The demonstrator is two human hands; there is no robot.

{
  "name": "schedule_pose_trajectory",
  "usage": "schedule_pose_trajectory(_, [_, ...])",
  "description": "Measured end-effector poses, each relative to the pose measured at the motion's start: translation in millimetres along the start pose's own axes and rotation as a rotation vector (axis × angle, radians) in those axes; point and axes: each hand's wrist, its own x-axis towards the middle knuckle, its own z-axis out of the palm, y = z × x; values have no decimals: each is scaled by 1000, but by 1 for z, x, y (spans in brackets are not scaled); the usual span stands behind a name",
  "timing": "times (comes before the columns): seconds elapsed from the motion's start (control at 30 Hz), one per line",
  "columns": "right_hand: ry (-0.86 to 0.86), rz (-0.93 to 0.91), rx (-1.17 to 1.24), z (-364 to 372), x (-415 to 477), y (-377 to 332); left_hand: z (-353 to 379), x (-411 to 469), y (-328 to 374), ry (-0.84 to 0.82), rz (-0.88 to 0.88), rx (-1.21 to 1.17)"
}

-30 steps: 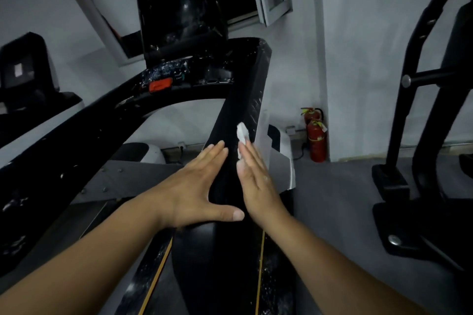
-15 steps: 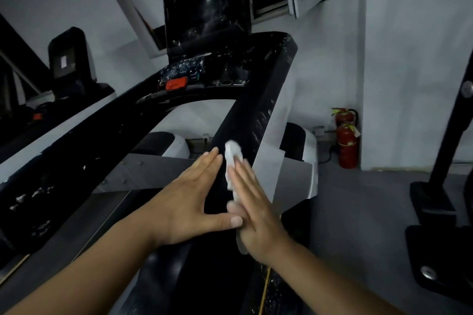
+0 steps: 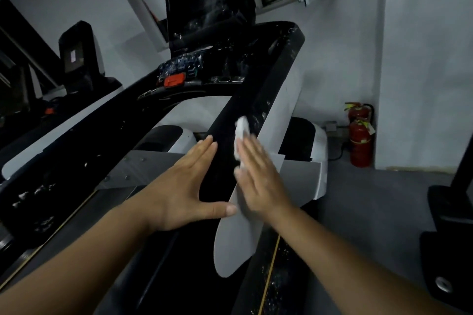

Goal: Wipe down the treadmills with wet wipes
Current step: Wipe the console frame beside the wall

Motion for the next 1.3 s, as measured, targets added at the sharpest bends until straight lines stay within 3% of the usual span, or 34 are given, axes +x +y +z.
schedule_pose_trajectory(0.07, [39,73,54,-3,24,-3,-4,14,-1,5,16,-11])
schedule_pose_trajectory(0.23, [21,-199,66,9,-11,19,-12,51,-6,12,78,-10])
schedule_pose_trajectory(0.33, [134,63,69,-6,48,47,-20,76,-4,-6,84,-24])
schedule_pose_trajectory(0.4, [162,97,108,-12,73,43,-24,93,-4,4,105,-30])
schedule_pose_trajectory(0.53, [137,-180,137,5,41,44,-30,123,-11,8,158,-56])
schedule_pose_trajectory(0.7, [199,156,126,-20,111,73,-38,148,-12,-17,165,-60])
schedule_pose_trajectory(0.87, [160,-140,104,-4,76,77,-43,171,-15,-24,184,-71])
schedule_pose_trajectory(1.03, [196,156,182,-33,153,108,-52,203,-7,-14,115,-73])
schedule_pose_trajectory(1.2, [110,-192,99,-29,127,130,-59,246,-2,-2,105,-67])
schedule_pose_trajectory(1.3, [128,39,127,-50,182,163,-65,272,5,-12,54,-18])
